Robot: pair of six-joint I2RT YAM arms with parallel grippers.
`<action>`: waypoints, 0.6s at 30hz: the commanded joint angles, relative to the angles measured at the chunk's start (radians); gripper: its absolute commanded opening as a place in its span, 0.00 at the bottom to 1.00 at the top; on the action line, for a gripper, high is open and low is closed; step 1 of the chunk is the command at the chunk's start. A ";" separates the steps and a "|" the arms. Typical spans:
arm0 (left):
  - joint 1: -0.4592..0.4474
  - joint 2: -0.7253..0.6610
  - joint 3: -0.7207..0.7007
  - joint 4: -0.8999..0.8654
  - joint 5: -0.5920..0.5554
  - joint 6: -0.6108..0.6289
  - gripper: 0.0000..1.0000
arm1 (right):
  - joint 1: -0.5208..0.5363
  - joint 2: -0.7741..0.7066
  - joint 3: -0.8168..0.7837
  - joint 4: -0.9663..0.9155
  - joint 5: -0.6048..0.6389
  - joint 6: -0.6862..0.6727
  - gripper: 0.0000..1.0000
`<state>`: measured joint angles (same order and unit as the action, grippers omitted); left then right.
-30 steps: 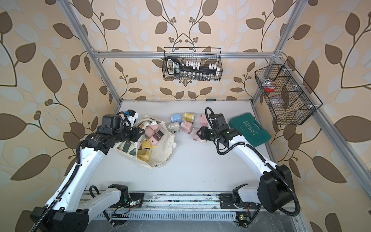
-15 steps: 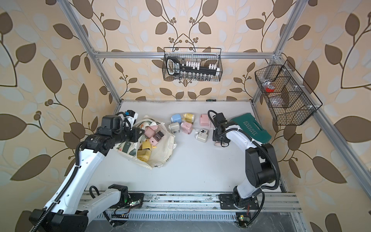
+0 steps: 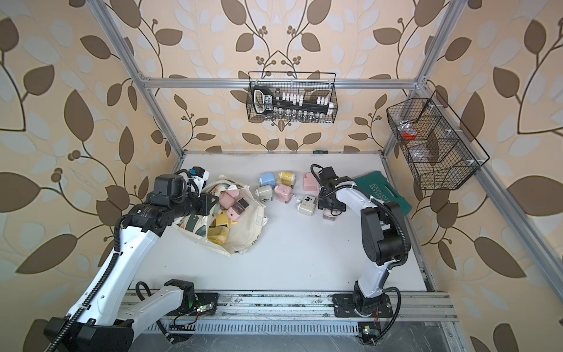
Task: Take out the pencil sharpeners from the tote bags
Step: Place the pencil sharpener at the center of the board.
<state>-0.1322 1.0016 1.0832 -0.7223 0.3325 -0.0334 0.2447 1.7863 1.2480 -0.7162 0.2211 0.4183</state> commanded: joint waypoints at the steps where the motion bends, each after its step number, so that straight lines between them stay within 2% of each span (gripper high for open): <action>1: -0.009 -0.031 0.014 0.039 0.015 -0.008 0.00 | 0.001 -0.049 0.028 -0.041 0.007 0.004 0.84; 6: -0.009 -0.023 0.024 0.035 0.023 -0.010 0.00 | 0.012 -0.252 0.045 -0.077 -0.026 -0.003 0.88; 10: -0.009 -0.024 0.019 0.036 0.022 -0.009 0.00 | 0.085 -0.454 -0.014 0.028 -0.194 0.030 0.86; 14: -0.009 -0.024 0.018 0.043 0.024 -0.017 0.00 | 0.291 -0.590 -0.178 0.367 -0.434 0.220 0.82; 16: -0.009 -0.024 0.025 0.039 0.032 -0.020 0.00 | 0.449 -0.598 -0.238 0.513 -0.373 0.294 0.81; 18: -0.009 -0.024 0.031 0.034 0.036 -0.020 0.00 | 0.603 -0.529 -0.197 0.509 -0.275 0.285 0.81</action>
<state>-0.1322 1.0016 1.0832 -0.7227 0.3328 -0.0387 0.7204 1.1736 1.0657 -0.3443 -0.0647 0.6163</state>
